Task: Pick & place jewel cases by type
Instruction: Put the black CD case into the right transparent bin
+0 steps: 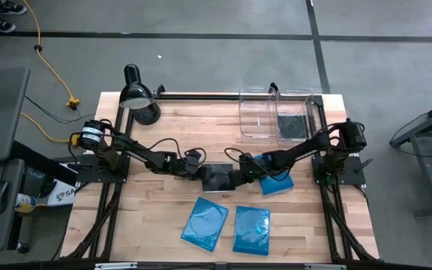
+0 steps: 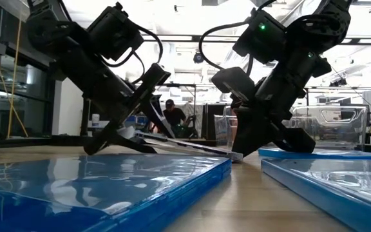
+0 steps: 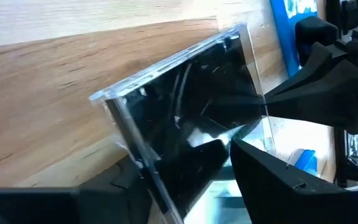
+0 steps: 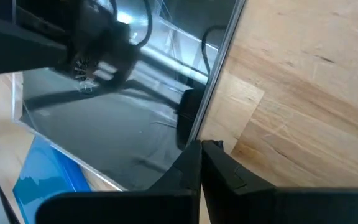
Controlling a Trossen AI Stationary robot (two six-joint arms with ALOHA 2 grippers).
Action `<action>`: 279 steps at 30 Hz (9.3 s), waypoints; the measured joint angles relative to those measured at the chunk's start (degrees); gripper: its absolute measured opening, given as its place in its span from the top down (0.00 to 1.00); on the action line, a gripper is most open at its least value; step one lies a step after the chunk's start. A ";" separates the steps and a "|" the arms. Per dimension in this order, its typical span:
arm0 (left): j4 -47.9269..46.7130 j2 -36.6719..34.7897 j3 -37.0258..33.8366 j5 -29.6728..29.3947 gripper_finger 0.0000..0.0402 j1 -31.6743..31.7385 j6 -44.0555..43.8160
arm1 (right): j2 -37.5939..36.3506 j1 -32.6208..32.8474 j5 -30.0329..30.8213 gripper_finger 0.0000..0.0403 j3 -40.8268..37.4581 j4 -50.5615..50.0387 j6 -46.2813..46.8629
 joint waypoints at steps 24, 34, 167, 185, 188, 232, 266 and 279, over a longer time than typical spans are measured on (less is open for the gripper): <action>1.73 -1.76 0.24 2.36 0.97 0.04 6.30 | -4.76 0.46 0.47 1.00 -0.37 -2.83 -2.95; 4.58 -2.64 0.09 2.55 0.97 0.00 9.41 | -13.89 0.76 0.76 1.00 -0.27 -4.96 -4.68; 0.90 -31.12 11.83 13.40 0.99 9.34 55.29 | -46.80 3.30 21.05 0.44 -0.11 -3.42 -47.66; 2.81 -31.23 11.81 13.09 0.99 9.35 55.34 | -36.83 2.76 18.43 0.47 -0.11 5.46 -46.11; 2.64 -31.23 11.81 13.11 0.99 9.35 55.34 | -36.44 2.32 18.38 0.52 -0.11 6.30 -45.95; -7.21 -37.78 11.68 11.86 0.73 9.34 63.92 | -49.93 2.91 19.32 0.98 -0.15 -9.83 -46.22; -23.37 -40.22 11.63 5.80 0.71 9.35 65.20 | -64.26 -21.59 27.03 0.98 -0.13 -60.81 -16.95; -26.62 -40.22 11.63 7.13 0.71 9.35 66.22 | -63.54 -47.41 5.56 0.98 -0.11 -64.19 -32.89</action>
